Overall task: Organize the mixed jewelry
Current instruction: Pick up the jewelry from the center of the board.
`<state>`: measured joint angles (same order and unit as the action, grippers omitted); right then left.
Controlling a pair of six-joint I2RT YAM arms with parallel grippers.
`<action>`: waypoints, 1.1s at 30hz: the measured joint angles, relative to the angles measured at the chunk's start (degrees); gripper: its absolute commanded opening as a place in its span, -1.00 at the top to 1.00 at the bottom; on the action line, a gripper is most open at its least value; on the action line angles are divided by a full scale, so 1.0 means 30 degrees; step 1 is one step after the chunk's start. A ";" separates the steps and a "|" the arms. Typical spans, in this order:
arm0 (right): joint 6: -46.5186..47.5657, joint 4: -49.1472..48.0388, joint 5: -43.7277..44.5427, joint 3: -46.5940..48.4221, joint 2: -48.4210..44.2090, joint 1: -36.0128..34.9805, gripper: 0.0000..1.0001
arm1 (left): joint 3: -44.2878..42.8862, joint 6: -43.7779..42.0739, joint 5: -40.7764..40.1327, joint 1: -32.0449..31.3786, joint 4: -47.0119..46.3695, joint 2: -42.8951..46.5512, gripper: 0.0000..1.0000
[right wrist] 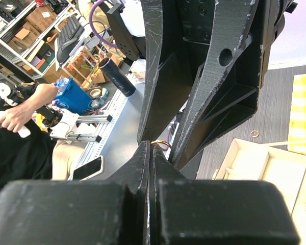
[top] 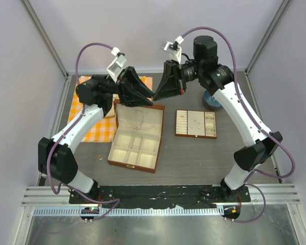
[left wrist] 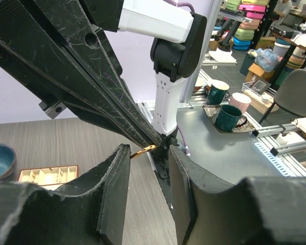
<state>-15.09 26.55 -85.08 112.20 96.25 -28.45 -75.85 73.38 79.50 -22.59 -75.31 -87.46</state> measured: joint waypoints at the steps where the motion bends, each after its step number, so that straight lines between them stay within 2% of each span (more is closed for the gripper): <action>1: -0.0029 0.0000 -0.0007 0.0000 0.0000 0.0000 0.99 | 0.0000 -0.0007 -0.0007 -0.0015 0.0000 0.0007 0.25; 12: -0.0197 -0.0066 -0.0153 0.0015 0.0000 -0.0022 0.99 | 0.0000 -0.0029 -0.0022 -0.0095 0.0015 0.0000 0.45; 25: -0.0554 -0.0284 -0.0430 0.0066 0.0000 0.0051 0.98 | 0.0058 0.0080 0.0022 -0.0087 0.0029 0.0000 0.82; 29: -0.0619 -0.0313 -0.0554 0.0066 0.0000 0.0204 0.93 | 0.0058 0.0357 0.0036 -0.0087 0.0029 0.0000 0.99; 33: -0.0714 -0.0437 -0.0561 0.0066 0.0000 0.0452 0.86 | 0.0058 0.0517 0.0007 -0.0087 0.0044 0.0000 0.99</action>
<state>-17.23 25.23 -86.76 112.40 96.25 -27.09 -75.68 74.94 79.53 -22.85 -75.18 -87.46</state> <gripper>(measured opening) 0.048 0.013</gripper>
